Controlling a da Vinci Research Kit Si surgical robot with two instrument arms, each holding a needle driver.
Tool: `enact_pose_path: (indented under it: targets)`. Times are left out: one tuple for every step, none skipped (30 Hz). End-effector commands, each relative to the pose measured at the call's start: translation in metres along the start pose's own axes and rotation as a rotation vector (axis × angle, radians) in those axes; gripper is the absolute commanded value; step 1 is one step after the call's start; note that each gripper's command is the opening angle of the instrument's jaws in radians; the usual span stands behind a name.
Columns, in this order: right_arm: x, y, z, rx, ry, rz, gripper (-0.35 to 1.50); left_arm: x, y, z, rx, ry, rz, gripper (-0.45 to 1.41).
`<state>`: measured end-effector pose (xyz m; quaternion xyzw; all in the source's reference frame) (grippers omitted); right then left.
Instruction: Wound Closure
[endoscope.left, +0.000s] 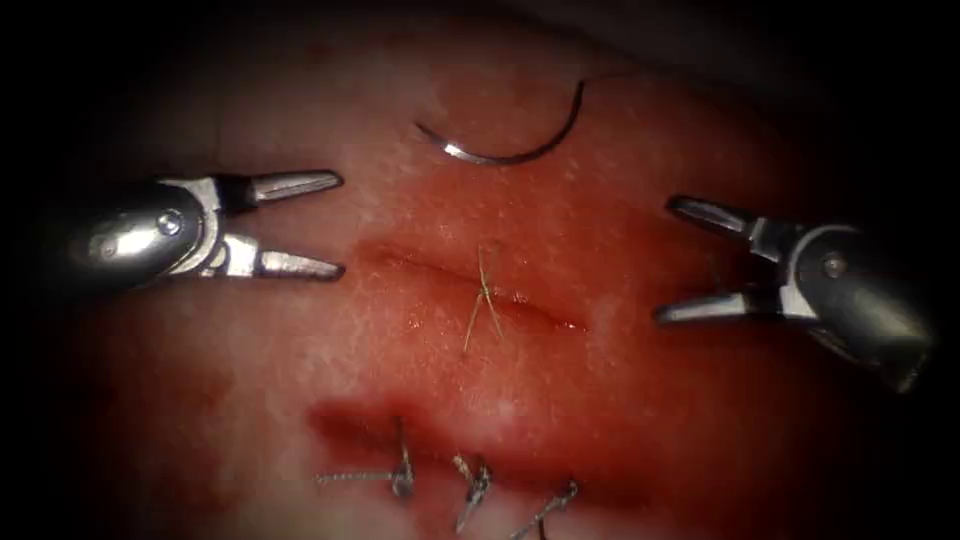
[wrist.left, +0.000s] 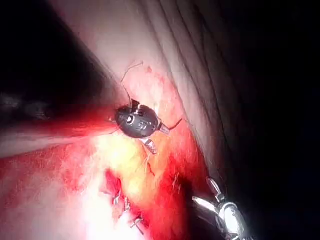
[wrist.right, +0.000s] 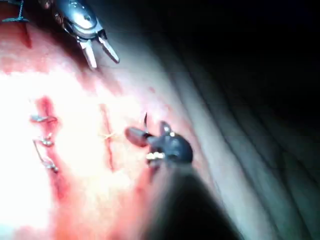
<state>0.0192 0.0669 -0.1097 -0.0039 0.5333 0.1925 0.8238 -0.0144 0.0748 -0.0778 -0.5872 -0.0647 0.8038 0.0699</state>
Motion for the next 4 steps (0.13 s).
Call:
enact_pose_path:
  targets:
    - [0.0005,0.0005,0.0007,-0.001,0.006,-0.003,1.18,-0.0002,-0.0002,0.0007,0.005,-0.002,-0.002,0.47]
    - [0.0005,0.0005,0.0007,-0.001,0.006,-0.003,1.18,-0.0002,-0.0002,0.0007,0.006,-0.002,-0.001,0.47]
    - [0.0005,0.0005,0.0007,-0.001,0.006,-0.003,1.18,-0.0002,-0.0002,0.0007,0.003,-0.001,0.0,0.47]
    - [0.0005,0.0005,0.0007,-0.001,0.006,-0.003,1.18,-0.0002,-0.0002,0.0006,0.008,-0.004,0.0,0.47]
